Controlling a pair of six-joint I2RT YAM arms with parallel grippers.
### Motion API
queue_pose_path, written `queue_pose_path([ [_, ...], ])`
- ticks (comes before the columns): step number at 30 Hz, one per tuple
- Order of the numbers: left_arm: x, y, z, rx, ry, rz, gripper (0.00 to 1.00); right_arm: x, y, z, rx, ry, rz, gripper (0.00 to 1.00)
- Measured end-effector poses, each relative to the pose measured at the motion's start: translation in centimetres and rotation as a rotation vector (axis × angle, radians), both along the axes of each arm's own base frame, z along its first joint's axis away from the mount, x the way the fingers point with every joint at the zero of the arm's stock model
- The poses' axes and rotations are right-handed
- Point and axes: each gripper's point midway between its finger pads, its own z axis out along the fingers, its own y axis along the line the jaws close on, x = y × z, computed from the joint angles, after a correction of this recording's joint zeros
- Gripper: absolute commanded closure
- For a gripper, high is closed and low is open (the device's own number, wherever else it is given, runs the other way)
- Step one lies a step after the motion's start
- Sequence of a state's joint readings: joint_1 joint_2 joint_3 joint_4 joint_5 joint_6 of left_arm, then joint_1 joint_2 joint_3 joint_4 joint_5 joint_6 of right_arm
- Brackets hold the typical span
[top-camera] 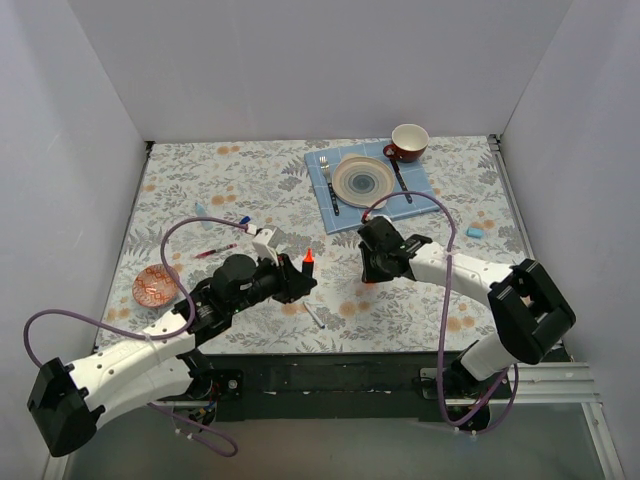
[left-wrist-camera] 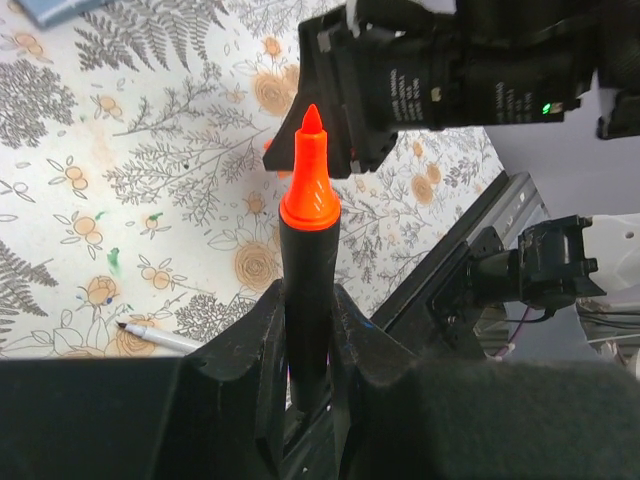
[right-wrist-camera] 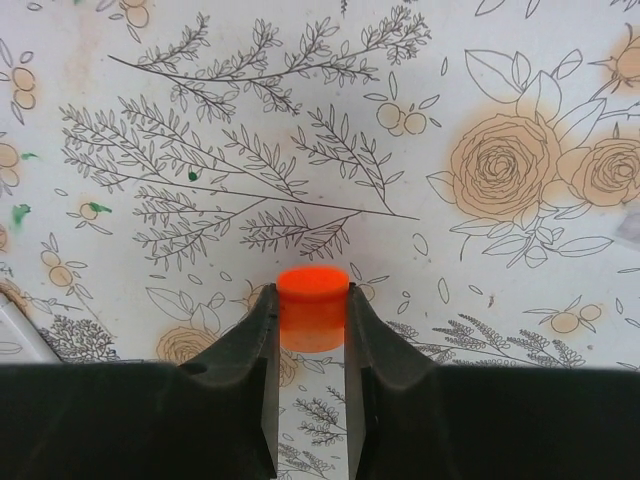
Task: Insert the pens into the pen caps
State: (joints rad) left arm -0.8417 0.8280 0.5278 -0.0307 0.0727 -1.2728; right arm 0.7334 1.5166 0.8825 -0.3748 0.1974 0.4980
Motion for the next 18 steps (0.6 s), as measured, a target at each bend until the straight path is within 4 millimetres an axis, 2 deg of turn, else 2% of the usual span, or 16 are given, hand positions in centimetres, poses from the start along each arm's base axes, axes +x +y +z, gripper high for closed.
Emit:
queue_pose_path([
  [4,-0.3,-0.6,-1.4,-0.022,0.035,-0.018,1.00,0.4,0.3,2.0,0.031,-0.034,-0.004,0.99],
  [7,-0.3,-1.2,-2.4,-0.026,0.062,-0.033,1.00,1.1,1.0,5.3,0.103,-0.100,-0.020,0.99],
  [12,-0.1,-2.3,-2.4,-0.051,0.060,-0.063,1.00,2.3,2.5,11.8,0.255,-0.226,-0.043,0.99],
  [15,0.0,-2.9,-2.2,-0.070,0.048,-0.080,1.00,2.5,3.2,14.4,0.342,-0.269,-0.050,0.99],
  [18,0.0,-3.4,-2.3,-0.081,0.044,-0.100,1.00,2.3,3.7,15.9,0.406,-0.284,-0.052,0.99],
])
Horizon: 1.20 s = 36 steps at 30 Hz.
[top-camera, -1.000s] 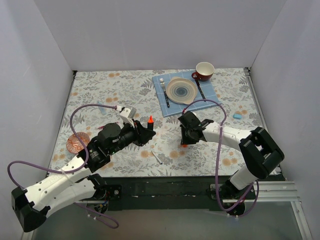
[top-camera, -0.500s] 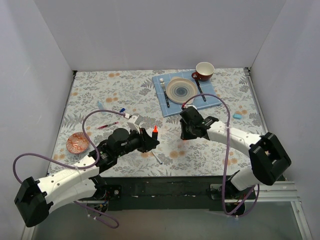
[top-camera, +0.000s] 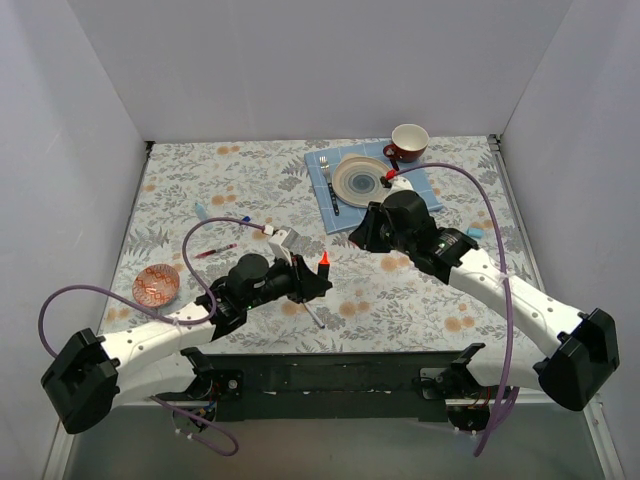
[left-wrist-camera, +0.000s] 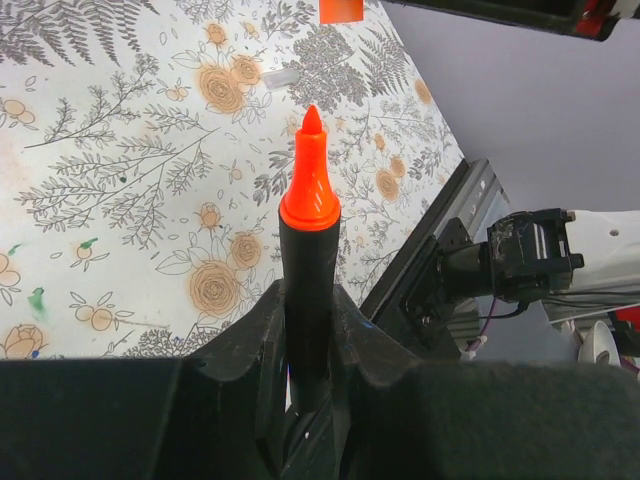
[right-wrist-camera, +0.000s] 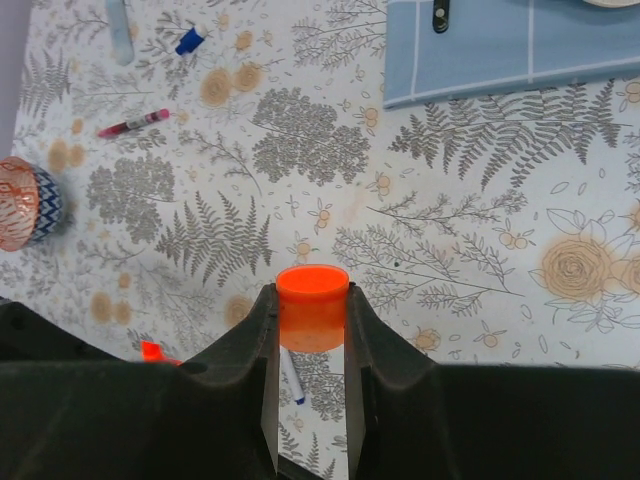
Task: Insert the pens into the pen caps
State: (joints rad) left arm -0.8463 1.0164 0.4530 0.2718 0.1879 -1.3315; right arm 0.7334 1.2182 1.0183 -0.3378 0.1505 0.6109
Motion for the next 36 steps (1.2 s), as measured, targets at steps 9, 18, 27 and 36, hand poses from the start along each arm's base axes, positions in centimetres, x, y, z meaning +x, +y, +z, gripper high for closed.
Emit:
queue_pose_path([
  [9,0.1,-1.2,-1.0,-0.002,0.009,-0.042,1.00,-0.4,2.1,2.0,0.131,0.001,0.037,0.99],
  [18,0.1,-1.7,-1.1,-0.005,0.001,-0.057,1.00,-1.7,4.0,2.8,0.186,0.008,0.089,0.99],
  [27,0.4,-1.9,-0.5,-0.008,-0.022,-0.059,1.00,-2.7,5.1,2.7,0.191,0.012,0.124,0.99],
  [36,0.5,-2.0,0.0,-0.002,-0.040,-0.062,1.00,-3.7,5.2,1.7,0.153,-0.003,0.110,0.99],
])
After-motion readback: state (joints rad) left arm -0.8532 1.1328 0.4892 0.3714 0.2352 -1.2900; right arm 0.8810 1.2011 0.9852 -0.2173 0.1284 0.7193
